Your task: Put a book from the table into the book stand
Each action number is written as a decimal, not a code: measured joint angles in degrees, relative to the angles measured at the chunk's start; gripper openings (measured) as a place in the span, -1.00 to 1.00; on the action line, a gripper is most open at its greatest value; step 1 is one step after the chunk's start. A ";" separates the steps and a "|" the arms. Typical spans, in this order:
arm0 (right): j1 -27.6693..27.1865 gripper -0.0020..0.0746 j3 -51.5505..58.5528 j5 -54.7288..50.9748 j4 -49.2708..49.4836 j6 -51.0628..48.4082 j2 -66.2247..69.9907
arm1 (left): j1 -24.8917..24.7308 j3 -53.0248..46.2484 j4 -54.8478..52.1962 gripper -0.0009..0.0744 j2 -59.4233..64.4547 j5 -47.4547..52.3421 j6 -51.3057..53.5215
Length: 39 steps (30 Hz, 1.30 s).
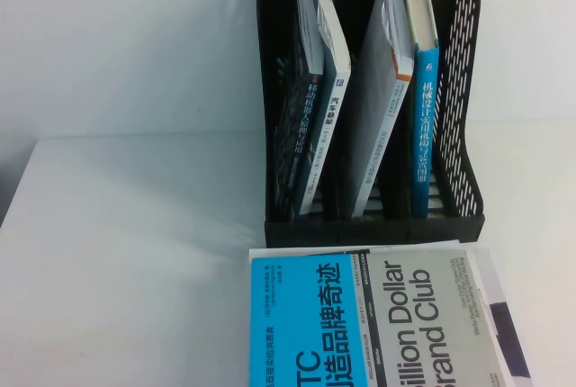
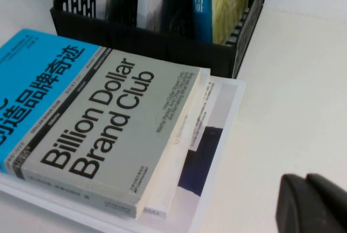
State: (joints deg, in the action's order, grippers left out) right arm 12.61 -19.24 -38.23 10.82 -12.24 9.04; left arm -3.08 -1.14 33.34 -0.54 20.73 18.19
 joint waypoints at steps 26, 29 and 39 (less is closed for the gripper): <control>0.00 -0.96 0.00 0.00 0.19 0.00 0.00 | 0.00 0.22 -22.36 -0.98 -0.12 -1.97 0.40; 0.00 -0.96 0.00 0.00 0.19 0.00 0.00 | 0.00 0.22 -22.87 -0.98 -0.12 -1.97 0.40; -2.45 -0.96 1.66 1.66 0.67 0.00 -2.73 | 0.00 0.22 -22.99 -0.98 -0.12 -1.97 0.40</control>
State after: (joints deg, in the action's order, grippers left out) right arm 10.16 -17.57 -36.57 11.49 -12.24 6.31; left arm -3.08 -0.92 10.35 -0.66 18.76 18.59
